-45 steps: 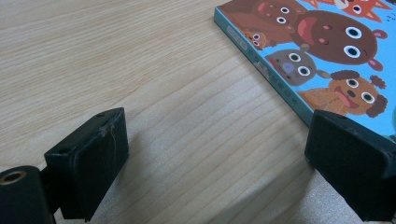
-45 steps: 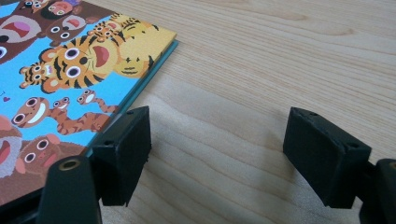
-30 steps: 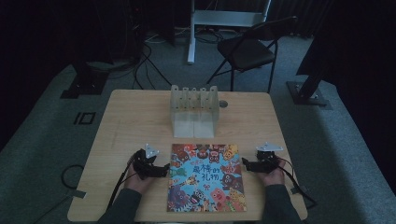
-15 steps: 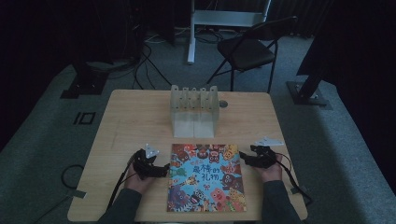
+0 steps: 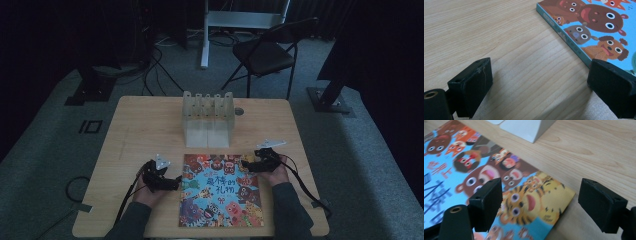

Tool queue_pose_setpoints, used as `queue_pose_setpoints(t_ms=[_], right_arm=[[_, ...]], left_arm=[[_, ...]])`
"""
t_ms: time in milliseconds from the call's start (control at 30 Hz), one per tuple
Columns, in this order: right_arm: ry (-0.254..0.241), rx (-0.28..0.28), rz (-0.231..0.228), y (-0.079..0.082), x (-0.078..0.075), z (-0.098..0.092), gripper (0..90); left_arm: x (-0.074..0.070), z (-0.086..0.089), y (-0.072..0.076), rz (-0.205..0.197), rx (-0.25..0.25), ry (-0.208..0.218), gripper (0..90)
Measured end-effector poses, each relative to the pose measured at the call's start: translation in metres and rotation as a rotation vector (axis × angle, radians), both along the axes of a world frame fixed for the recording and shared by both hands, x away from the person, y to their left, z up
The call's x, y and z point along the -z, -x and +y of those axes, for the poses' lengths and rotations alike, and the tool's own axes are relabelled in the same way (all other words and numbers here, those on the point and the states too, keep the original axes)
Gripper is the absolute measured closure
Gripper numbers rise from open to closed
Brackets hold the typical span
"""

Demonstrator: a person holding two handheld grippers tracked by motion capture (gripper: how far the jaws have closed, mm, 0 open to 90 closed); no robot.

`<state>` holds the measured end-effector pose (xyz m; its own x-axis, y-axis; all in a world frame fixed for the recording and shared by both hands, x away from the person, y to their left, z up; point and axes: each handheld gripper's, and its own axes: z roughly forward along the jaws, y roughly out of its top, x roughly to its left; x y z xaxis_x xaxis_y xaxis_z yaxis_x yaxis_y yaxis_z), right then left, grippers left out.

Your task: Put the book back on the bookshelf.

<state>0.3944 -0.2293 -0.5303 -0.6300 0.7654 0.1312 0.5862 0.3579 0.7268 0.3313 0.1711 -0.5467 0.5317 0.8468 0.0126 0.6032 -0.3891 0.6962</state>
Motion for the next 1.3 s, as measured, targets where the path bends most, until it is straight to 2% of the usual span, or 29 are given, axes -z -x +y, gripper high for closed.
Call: queue_pose_setpoints(t_ms=[133,300,467,533,633,733,867,933,1033,1100,1167,1233,1300], right_arm=[[-0.024,-0.004,0.035,-0.010,0.007,0.000,19.3],[-0.046,-0.008,0.059,-0.012,0.009,0.000,20.5],[-0.118,0.003,0.094,-0.015,0.009,-0.006,21.9],[-0.139,0.006,0.102,-0.016,0.009,-0.008,22.9],[-0.169,0.005,0.103,-0.017,0.007,-0.010,23.7],[-0.190,0.013,0.104,-0.016,0.005,-0.011,23.7],[-0.227,0.017,0.101,-0.016,0.003,-0.013,23.7],[-0.277,0.021,0.104,-0.016,0.001,-0.015,23.7],[-0.353,0.021,0.108,-0.016,-0.004,-0.019,23.7],[-0.382,0.020,0.109,-0.016,-0.008,-0.020,23.9],[-0.380,0.016,0.099,-0.016,-0.013,-0.020,23.9],[-0.371,0.012,0.095,-0.015,-0.017,-0.019,23.9],[-0.369,0.010,0.091,-0.015,-0.020,-0.018,23.9]], left_arm=[[0.000,0.000,0.000,0.000,0.003,0.001,6.3],[0.000,0.000,0.001,-0.002,0.001,0.000,7.5],[0.000,-0.002,0.002,-0.004,-0.011,0.002,8.0],[-0.002,-0.004,0.006,-0.011,0.008,0.006,15.6],[-0.003,-0.006,0.009,-0.032,0.029,-0.009,22.3],[-0.005,-0.009,0.015,-0.082,0.045,-0.033,21.3],[-0.014,-0.012,0.026,-0.118,0.094,0.021,17.0],[-0.016,-0.015,0.032,-0.109,0.158,0.050,16.1],[-0.019,-0.023,0.041,-0.080,0.220,0.079,14.2],[-0.022,-0.032,0.049,-0.079,0.259,0.086,10.3],[-0.025,-0.043,0.058,-0.103,0.283,0.070,9.0],[-0.027,-0.056,0.067,-0.106,0.316,0.075,8.2],[-0.029,-0.071,0.078,-0.104,0.383,0.061,6.1]])
